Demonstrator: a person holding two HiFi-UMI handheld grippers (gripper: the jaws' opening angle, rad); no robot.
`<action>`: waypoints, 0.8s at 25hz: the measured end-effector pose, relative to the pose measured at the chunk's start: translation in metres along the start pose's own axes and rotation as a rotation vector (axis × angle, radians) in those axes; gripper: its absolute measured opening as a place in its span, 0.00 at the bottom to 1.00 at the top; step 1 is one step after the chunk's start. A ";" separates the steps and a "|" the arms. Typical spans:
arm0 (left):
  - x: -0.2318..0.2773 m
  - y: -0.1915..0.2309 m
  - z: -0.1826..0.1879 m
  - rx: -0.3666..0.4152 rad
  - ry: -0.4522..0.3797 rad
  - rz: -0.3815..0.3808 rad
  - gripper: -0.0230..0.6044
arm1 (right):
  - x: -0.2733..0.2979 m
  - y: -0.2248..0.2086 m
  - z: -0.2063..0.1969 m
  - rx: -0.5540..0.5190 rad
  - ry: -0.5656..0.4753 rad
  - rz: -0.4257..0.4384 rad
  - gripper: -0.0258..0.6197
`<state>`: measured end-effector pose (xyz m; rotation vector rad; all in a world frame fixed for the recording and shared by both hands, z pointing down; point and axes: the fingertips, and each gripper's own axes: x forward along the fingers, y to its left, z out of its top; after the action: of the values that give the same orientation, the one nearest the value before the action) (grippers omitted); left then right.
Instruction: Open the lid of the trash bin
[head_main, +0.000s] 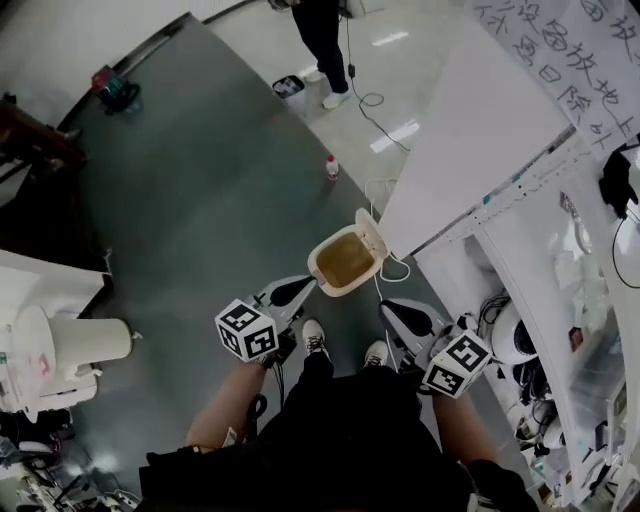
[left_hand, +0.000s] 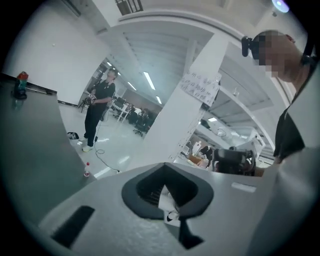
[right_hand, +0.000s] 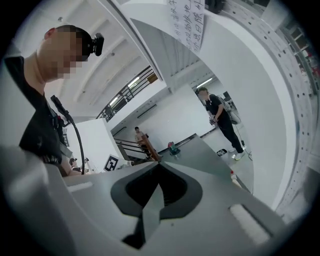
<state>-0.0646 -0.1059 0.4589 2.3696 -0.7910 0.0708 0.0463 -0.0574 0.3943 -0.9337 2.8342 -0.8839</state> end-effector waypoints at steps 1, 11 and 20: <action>-0.007 -0.014 0.012 0.000 -0.019 -0.016 0.04 | 0.001 0.006 0.008 -0.016 -0.009 0.015 0.05; -0.076 -0.105 0.031 0.068 -0.103 -0.042 0.04 | 0.016 0.070 0.042 -0.072 -0.013 0.148 0.05; -0.091 -0.103 0.038 0.053 -0.172 0.017 0.04 | 0.012 0.078 0.034 -0.099 0.029 0.163 0.05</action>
<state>-0.0869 -0.0170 0.3504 2.4431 -0.9006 -0.1079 0.0011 -0.0292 0.3266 -0.6902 2.9509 -0.7520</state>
